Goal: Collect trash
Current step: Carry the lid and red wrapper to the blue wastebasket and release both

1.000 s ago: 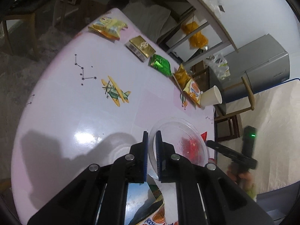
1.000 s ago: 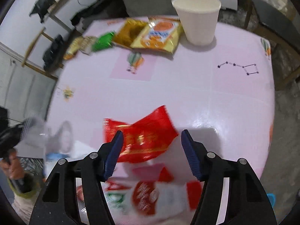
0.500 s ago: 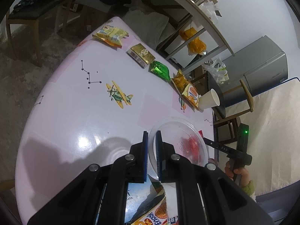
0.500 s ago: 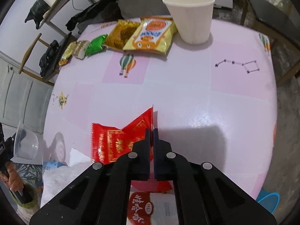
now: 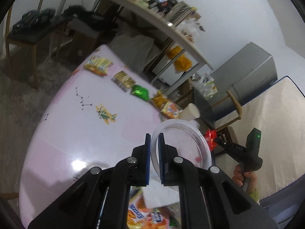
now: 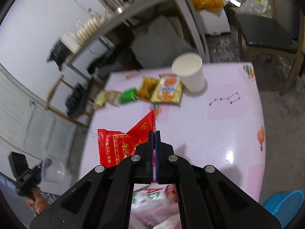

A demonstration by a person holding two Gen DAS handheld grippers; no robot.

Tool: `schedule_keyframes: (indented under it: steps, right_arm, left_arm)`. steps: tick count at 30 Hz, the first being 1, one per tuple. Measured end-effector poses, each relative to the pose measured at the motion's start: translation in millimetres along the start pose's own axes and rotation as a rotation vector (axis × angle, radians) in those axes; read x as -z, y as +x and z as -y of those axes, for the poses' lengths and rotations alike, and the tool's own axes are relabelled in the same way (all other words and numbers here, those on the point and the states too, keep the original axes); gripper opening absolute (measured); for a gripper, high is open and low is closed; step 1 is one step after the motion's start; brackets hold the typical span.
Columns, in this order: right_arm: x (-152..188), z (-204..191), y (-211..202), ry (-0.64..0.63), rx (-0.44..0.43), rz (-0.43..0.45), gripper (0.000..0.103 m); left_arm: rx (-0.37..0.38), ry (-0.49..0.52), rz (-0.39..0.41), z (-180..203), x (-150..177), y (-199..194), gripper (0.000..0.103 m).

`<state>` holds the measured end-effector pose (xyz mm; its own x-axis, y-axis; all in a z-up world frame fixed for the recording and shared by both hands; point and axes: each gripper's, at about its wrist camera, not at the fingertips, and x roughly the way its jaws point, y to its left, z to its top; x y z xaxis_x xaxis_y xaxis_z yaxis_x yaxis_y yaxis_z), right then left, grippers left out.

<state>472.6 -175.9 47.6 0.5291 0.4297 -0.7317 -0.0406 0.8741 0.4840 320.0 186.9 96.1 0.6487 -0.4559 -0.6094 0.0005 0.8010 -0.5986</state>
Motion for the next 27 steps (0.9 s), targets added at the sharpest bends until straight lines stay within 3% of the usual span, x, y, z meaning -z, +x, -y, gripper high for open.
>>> schedule_keyframes:
  steps: [7, 12, 20, 27]
  right_arm:
    - [31, 5, -100, 0.009, -0.058, 0.159, 0.0]
    - [82, 43, -165, 0.077, -0.003, 0.203, 0.0]
    - [173, 130, -226, 0.272, 0.091, 0.266, 0.0]
    - [255, 199, -238, 0.446, 0.112, 0.286, 0.0]
  left_arm:
    - [0.127, 0.066, 0.076, 68, 35, -45, 0.007]
    - [0.229, 0.098, 0.084, 117, 91, -49, 0.007]
    - [0.293, 0.19, -0.054, 181, 181, -10, 0.007]
    - [0.303, 0.3, -0.194, 228, 245, 42, 0.007]
